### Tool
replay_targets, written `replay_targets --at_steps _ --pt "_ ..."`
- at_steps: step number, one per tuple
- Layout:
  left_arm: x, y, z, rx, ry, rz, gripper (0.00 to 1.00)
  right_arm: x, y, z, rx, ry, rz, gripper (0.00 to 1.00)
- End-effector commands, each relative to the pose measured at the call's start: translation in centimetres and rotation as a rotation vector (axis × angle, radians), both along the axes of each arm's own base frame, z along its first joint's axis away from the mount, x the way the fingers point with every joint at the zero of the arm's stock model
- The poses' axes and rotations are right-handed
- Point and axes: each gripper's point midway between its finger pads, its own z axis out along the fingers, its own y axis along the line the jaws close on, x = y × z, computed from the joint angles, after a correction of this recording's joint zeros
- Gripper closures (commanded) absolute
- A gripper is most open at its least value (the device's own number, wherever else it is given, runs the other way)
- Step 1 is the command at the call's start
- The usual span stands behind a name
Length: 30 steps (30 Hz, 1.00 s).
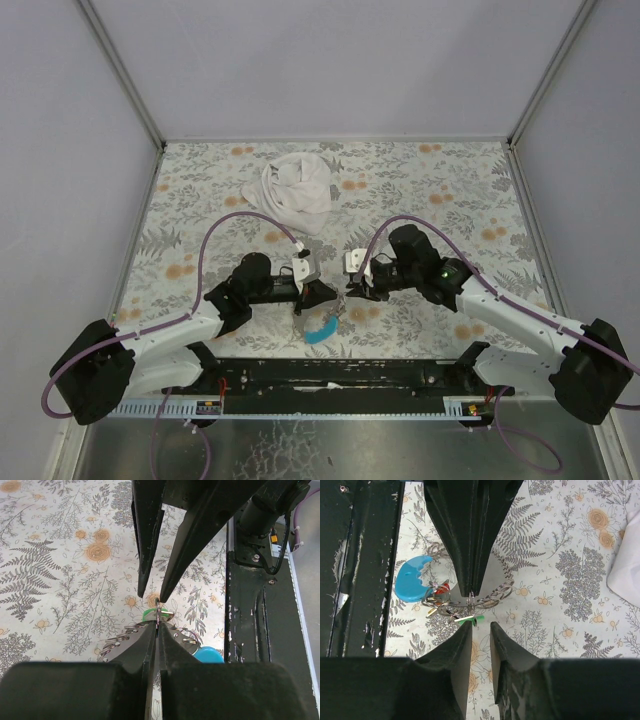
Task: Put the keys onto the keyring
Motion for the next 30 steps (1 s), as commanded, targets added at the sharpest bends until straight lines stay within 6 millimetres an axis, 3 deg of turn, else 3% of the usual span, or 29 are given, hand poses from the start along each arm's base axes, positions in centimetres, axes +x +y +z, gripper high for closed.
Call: replay_targets --at_steps 1,9,13,22,30 --pt "-0.1 -0.5 2.3 -0.078 -0.083 -0.022 1.0 -0.2 1.0 1.4 0.044 -0.033 0.055 0.74" --pt "0.0 -0.5 2.4 -0.079 -0.084 -0.022 1.0 -0.8 1.1 1.3 0.039 -0.006 0.093 0.84" --pt "-0.1 -0.5 2.3 -0.077 -0.08 -0.026 1.0 -0.8 1.2 1.5 0.032 0.002 0.097 0.99" --pt "0.5 -0.7 1.7 -0.035 -0.062 -0.007 1.0 -0.8 1.2 2.8 0.037 0.006 0.088 1.0" --pt "1.1 -0.8 1.5 -0.011 -0.035 0.019 1.0 -1.0 1.1 2.7 0.021 0.029 0.09 1.0"
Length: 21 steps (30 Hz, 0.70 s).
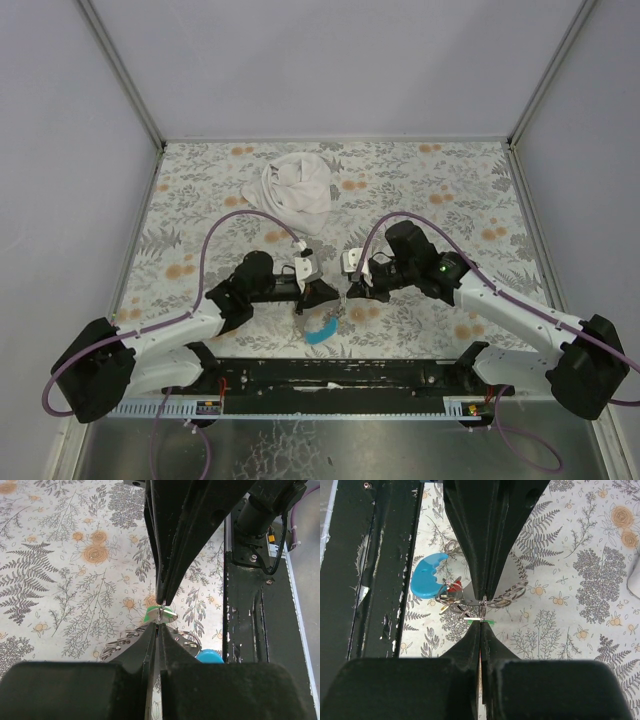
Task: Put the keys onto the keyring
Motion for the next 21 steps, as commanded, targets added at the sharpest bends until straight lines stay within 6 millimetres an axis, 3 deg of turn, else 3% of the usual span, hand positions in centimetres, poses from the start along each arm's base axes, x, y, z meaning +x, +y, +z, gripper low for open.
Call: replay_targets --at_steps 1,9,21 --pt "1.0 -0.7 1.3 -0.015 -0.025 0.023 1.0 0.0 1.1 2.5 0.052 -0.025 0.037 1.0" --pt "2.0 -0.7 1.7 -0.035 0.024 0.097 1.0 0.2 0.9 1.9 0.017 -0.038 0.019 1.0" --pt "3.8 -0.2 3.5 -0.211 0.149 0.279 1.0 1.1 0.6 0.0 -0.019 -0.072 -0.033 1.0"
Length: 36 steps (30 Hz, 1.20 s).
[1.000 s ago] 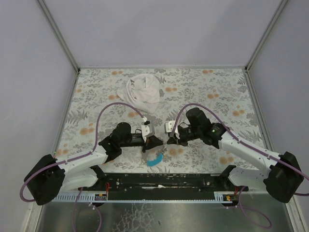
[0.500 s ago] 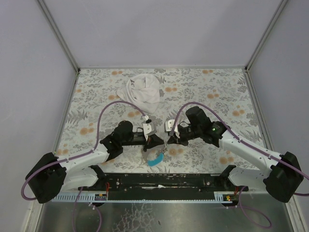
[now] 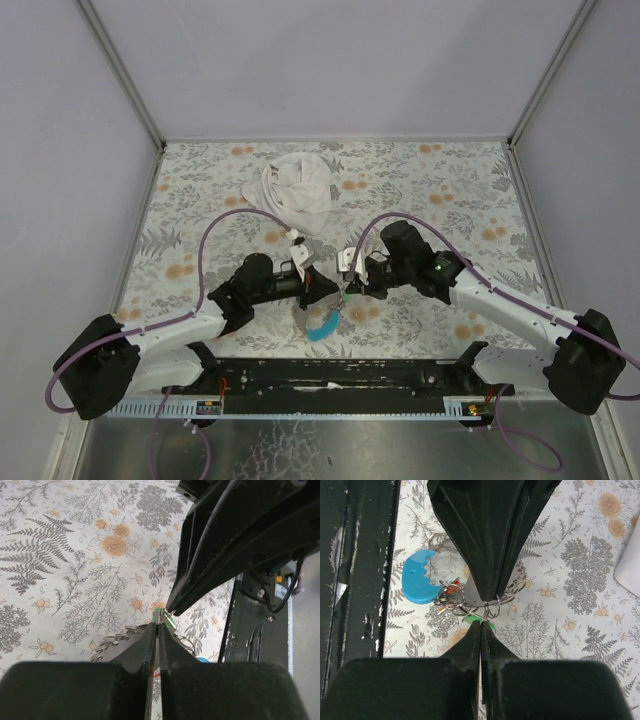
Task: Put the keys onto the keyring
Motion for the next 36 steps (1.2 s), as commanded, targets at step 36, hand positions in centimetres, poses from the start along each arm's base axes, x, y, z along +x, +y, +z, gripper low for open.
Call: replay_targets --at_steps 36 --pt "-0.3 0.0 4.4 -0.274 -0.08 0.023 1.0 0.6 1.3 2.4 0.158 -0.107 -0.029 1.0"
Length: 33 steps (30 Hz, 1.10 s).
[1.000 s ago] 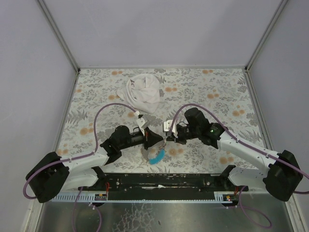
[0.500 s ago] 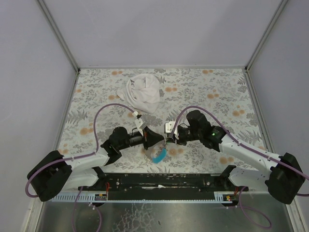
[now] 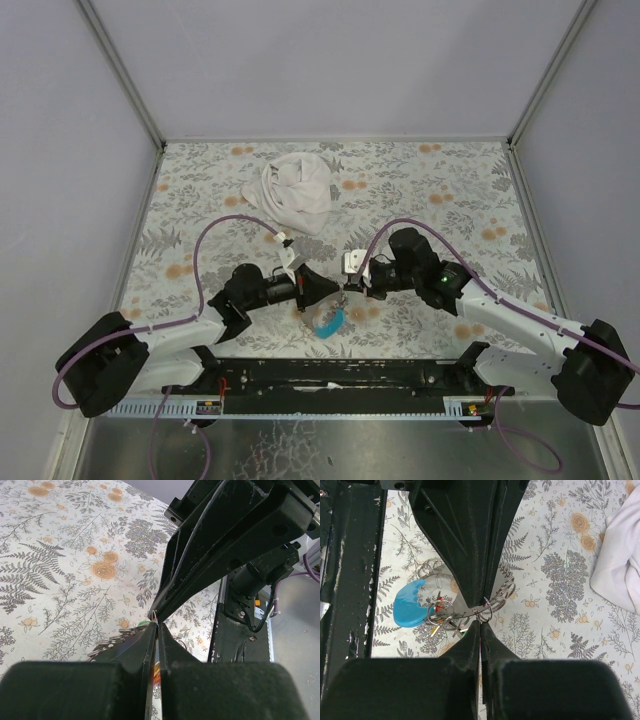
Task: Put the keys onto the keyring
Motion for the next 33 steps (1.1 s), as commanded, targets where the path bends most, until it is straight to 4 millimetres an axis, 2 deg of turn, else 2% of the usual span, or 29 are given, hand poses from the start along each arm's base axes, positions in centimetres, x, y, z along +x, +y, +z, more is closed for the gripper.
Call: replay_targets --at_steps 1,5,8,12,20,21,25,29,33 --pt "0.3 0.1 3.0 -0.091 -0.097 0.014 1.0 -0.3 0.8 1.5 0.046 -0.02 0.025 1.0" --pt "0.3 0.3 3.4 -0.117 -0.095 0.031 1.0 -0.8 0.9 1.4 0.039 0.005 0.052 0.99" --pt "0.3 0.3 3.7 -0.132 -0.094 0.033 1.0 -0.9 1.0 1.2 0.034 0.019 0.064 0.87" --pt "0.4 0.5 3.9 -0.148 -0.092 0.043 1.0 -0.9 1.1 1.2 0.038 0.017 0.066 0.83" --pt "0.5 0.9 4.4 -0.184 -0.09 0.07 1.0 -0.7 1.1 1.1 0.043 0.004 0.051 0.83" --pt "0.5 0.9 4.5 -0.191 -0.09 0.072 1.0 -0.6 1.1 1.1 0.044 0.004 0.047 0.85" --pt "0.4 0.9 4.4 -0.199 -0.085 0.068 1.0 -0.5 1.1 1.6 0.059 -0.007 0.042 1.0" --pt "0.4 0.9 3.9 -0.19 -0.069 0.07 1.0 0.0 1.0 2.6 0.075 -0.046 0.021 1.0" --pt "0.4 1.1 3.4 -0.167 -0.056 0.078 0.9 0.3 0.8 3.6 0.084 -0.084 0.006 1.0"
